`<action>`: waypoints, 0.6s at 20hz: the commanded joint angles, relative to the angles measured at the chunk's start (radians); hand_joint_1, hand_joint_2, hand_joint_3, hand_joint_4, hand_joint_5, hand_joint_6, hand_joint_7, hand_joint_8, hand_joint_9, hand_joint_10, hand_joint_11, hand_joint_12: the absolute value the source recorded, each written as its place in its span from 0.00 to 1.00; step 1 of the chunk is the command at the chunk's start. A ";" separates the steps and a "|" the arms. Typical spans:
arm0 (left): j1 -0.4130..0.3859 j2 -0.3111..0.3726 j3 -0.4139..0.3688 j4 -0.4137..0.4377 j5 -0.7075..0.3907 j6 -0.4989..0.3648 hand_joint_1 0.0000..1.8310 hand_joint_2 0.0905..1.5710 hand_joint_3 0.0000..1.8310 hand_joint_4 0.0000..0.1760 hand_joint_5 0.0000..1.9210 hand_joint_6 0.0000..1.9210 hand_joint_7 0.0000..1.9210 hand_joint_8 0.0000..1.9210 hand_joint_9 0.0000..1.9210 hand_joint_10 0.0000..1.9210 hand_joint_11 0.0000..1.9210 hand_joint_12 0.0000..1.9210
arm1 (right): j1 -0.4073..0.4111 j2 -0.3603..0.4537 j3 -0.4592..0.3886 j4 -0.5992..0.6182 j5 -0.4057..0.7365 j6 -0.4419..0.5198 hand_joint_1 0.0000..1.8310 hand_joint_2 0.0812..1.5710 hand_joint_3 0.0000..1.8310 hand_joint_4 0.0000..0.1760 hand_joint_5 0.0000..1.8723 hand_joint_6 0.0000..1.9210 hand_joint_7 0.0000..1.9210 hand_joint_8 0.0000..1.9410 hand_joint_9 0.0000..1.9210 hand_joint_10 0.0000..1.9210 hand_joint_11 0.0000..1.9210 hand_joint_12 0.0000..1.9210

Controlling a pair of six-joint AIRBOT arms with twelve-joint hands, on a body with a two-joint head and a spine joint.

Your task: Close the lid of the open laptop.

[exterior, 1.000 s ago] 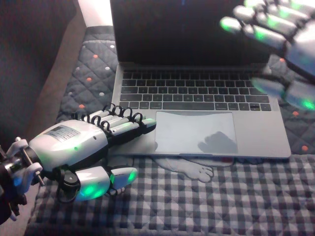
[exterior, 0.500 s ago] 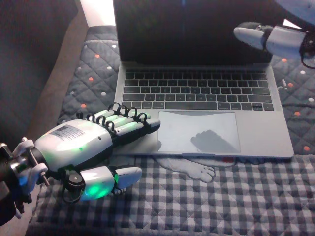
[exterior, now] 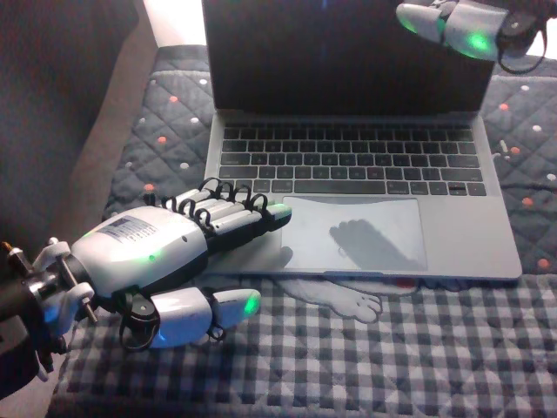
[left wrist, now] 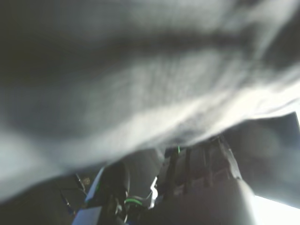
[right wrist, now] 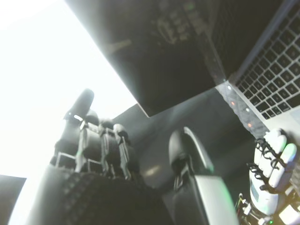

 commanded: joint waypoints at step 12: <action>-0.010 -0.025 0.001 0.046 -0.013 -0.045 0.14 0.92 0.00 0.12 0.05 0.00 0.04 0.00 0.05 0.00 0.00 0.33 | 0.040 -0.027 0.109 0.124 0.002 -0.012 0.35 0.83 0.02 0.00 0.00 0.00 0.01 0.02 0.06 0.02 0.00 0.31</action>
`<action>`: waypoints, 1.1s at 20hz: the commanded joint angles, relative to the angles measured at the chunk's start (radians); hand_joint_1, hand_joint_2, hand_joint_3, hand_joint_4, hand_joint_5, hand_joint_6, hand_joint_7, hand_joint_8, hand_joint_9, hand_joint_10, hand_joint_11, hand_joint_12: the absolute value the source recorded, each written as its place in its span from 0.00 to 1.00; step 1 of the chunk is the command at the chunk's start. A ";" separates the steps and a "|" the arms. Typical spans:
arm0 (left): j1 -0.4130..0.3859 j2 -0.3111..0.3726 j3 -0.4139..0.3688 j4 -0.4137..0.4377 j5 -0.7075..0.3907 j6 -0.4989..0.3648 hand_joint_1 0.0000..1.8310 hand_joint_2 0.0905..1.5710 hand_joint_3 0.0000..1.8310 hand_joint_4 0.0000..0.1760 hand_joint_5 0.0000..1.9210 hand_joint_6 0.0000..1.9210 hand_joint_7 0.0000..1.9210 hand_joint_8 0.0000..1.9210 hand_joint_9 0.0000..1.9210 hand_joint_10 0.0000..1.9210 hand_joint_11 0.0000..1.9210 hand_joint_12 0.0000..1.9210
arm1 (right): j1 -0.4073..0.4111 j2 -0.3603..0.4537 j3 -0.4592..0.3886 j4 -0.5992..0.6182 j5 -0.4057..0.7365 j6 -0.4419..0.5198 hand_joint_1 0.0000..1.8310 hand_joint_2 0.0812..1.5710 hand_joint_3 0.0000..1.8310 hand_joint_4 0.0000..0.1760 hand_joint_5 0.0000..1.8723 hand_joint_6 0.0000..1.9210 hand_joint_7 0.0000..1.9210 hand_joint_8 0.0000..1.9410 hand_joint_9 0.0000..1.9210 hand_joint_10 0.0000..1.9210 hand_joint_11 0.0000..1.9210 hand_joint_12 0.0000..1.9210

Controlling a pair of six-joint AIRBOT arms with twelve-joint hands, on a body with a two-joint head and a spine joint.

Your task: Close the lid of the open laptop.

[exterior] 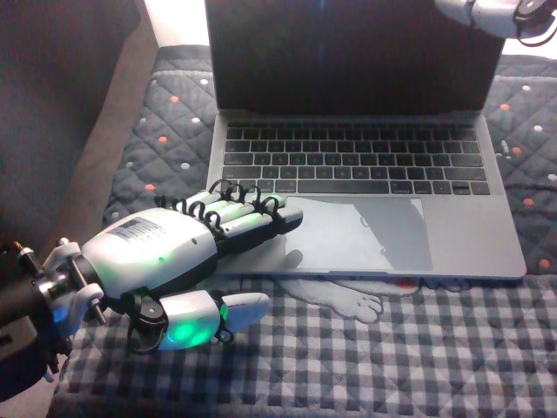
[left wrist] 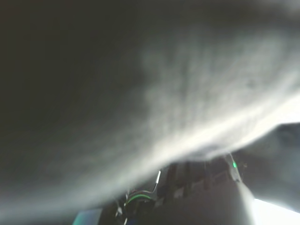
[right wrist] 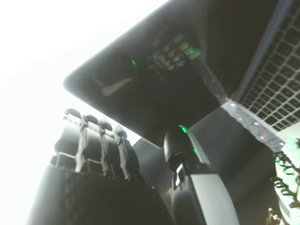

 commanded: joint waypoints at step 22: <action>0.070 0.090 -0.074 -0.097 -0.155 0.004 0.12 0.92 0.00 0.08 0.05 0.00 0.04 0.00 0.05 0.01 0.00 0.28 | -0.155 0.161 -0.250 -0.760 0.194 0.658 0.30 0.80 0.00 0.00 0.01 0.66 0.07 0.59 0.03 0.79 0.02 1.00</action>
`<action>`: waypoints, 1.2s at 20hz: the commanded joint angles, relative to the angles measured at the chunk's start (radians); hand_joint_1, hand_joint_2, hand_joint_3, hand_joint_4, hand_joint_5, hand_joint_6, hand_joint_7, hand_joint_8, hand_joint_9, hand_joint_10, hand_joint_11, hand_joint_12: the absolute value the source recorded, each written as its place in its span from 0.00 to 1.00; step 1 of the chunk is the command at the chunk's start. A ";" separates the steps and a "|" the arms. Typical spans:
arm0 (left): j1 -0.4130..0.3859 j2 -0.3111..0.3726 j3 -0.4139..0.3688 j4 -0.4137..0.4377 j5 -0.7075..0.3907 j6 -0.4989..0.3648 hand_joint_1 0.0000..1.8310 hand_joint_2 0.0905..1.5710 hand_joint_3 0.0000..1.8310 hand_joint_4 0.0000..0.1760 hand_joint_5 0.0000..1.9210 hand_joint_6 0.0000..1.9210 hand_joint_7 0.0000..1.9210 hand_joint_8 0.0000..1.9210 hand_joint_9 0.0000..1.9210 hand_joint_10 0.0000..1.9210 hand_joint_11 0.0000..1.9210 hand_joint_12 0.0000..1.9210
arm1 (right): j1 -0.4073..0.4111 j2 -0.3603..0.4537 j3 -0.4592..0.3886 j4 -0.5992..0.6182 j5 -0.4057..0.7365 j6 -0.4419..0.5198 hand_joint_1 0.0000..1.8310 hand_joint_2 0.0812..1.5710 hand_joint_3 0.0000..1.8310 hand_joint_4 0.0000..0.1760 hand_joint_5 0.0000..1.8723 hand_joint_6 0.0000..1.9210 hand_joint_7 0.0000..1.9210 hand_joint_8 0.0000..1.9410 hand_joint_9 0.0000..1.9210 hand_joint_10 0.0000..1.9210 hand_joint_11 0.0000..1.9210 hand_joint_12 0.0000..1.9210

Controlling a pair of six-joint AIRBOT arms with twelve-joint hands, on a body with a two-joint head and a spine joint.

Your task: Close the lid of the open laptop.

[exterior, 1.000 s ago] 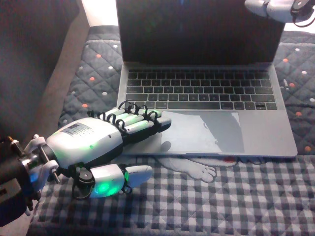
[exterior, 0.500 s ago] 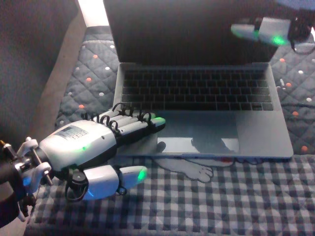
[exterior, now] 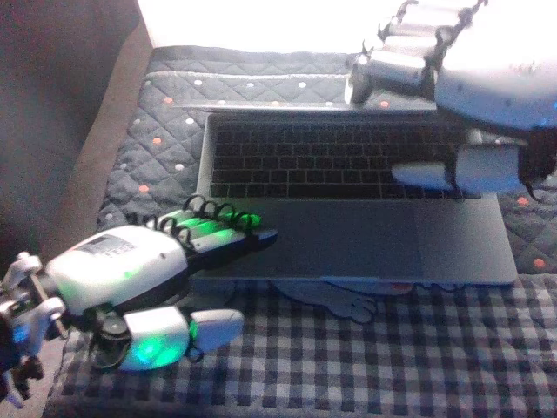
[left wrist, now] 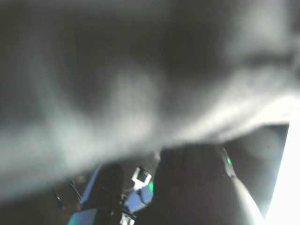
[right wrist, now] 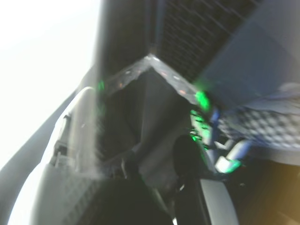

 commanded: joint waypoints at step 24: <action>0.088 0.222 -0.137 -0.171 -0.701 0.143 0.44 0.90 0.00 0.00 0.15 0.49 0.21 0.41 0.19 0.55 0.13 0.77 | -0.310 -0.010 -0.019 -0.023 0.031 0.120 0.25 0.84 0.00 0.00 0.00 0.29 0.09 0.20 0.02 0.54 0.00 0.97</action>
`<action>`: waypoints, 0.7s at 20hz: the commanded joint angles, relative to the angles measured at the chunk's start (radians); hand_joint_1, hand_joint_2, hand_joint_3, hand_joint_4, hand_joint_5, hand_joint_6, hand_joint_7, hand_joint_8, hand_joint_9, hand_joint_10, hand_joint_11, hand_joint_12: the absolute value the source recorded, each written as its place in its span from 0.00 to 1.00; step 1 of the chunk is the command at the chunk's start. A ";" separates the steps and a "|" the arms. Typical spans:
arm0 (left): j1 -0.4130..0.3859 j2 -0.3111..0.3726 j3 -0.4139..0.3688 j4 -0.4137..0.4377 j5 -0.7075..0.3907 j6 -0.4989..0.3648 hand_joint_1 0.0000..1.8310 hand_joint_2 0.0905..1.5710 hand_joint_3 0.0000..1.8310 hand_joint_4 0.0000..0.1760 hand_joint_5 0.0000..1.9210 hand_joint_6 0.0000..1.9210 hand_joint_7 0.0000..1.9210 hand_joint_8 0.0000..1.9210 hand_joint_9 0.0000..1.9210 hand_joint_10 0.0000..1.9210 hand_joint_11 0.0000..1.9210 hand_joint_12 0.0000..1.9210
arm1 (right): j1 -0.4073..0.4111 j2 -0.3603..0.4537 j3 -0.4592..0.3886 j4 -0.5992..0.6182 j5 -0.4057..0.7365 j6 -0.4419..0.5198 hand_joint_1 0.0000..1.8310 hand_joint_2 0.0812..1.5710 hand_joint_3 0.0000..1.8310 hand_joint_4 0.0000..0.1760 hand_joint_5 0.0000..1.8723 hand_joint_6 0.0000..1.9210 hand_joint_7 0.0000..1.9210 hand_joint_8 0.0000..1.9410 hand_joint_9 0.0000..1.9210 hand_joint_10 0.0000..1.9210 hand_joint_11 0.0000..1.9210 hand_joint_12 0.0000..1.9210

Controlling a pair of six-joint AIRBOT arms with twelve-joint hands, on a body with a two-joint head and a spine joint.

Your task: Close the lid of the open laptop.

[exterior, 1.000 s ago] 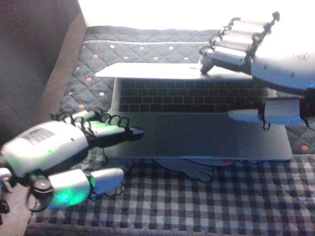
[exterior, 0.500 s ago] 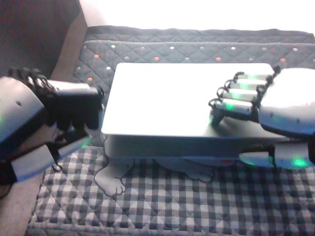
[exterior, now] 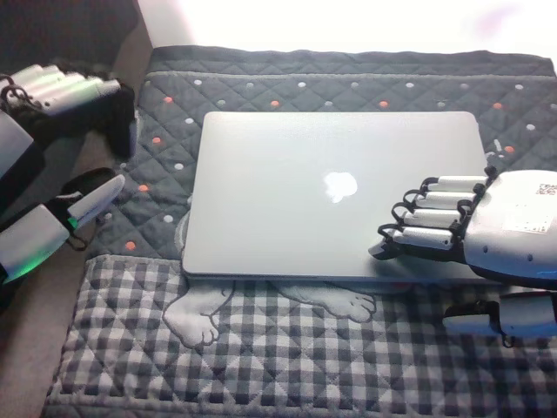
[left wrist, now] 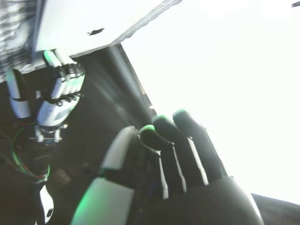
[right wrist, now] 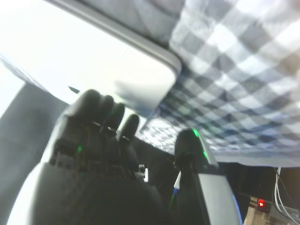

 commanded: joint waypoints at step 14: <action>-0.012 0.000 0.017 -0.058 -0.127 0.024 0.19 0.86 0.00 0.51 0.00 0.00 0.00 0.00 0.00 0.00 0.00 0.00 | -0.006 0.123 -0.084 0.171 0.273 -0.161 0.16 0.85 0.00 0.24 0.00 0.00 0.00 0.00 0.00 0.00 0.00 0.00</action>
